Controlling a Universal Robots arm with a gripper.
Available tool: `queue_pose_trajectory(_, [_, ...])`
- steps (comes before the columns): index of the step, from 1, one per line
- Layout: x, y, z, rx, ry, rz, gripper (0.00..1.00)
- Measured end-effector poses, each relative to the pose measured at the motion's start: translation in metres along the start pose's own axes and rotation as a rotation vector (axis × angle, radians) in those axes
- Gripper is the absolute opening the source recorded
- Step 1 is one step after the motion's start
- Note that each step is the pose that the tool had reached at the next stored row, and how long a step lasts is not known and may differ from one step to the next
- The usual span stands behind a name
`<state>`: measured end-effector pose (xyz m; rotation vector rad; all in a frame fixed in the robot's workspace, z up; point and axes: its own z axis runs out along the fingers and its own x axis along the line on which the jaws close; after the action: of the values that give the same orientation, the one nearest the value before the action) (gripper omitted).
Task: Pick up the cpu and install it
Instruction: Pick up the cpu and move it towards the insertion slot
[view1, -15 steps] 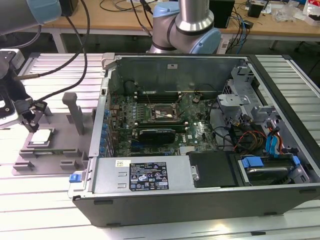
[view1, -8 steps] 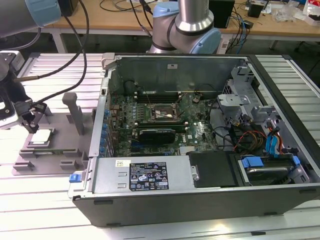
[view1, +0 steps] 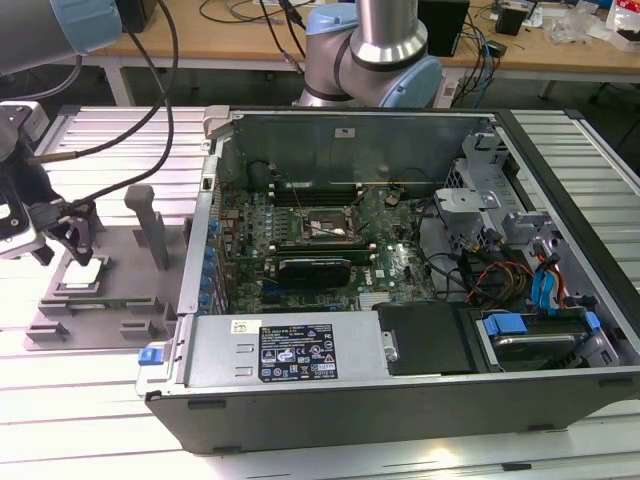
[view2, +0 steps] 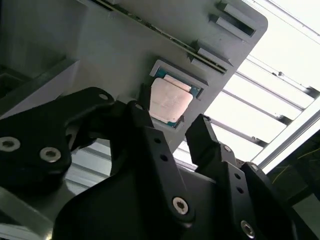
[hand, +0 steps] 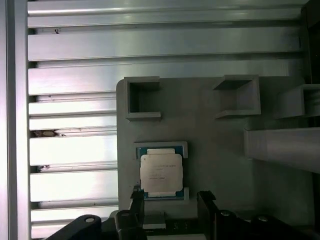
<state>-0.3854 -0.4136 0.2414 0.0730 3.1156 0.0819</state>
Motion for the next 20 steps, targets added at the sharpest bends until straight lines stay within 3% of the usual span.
queue_pose_trajectory(1, [0.0, 0.0, 0.0, 0.0, 0.0001, 0.0, 0.6])
queue_pose_trajectory(4, [-0.0001, 0.0001, 0.0007, -0.0001, -0.0002, 0.0, 0.72])
queue_pose_trajectory(8, [-0.0009, -0.0004, 0.0112, 0.0003, 0.0077, 0.0, 0.72])
queue_pose_trajectory(11, [-0.0009, -0.0001, 0.0154, 0.0004, 0.0088, 0.0, 0.72])
queue_pose_trajectory(15, [-0.0004, 0.0006, 0.0294, 0.0003, 0.0097, -0.002, 0.72])
queue_pose_trajectory(20, [-0.0002, 0.0052, 0.0332, 0.0003, 0.0096, -0.003, 0.72])
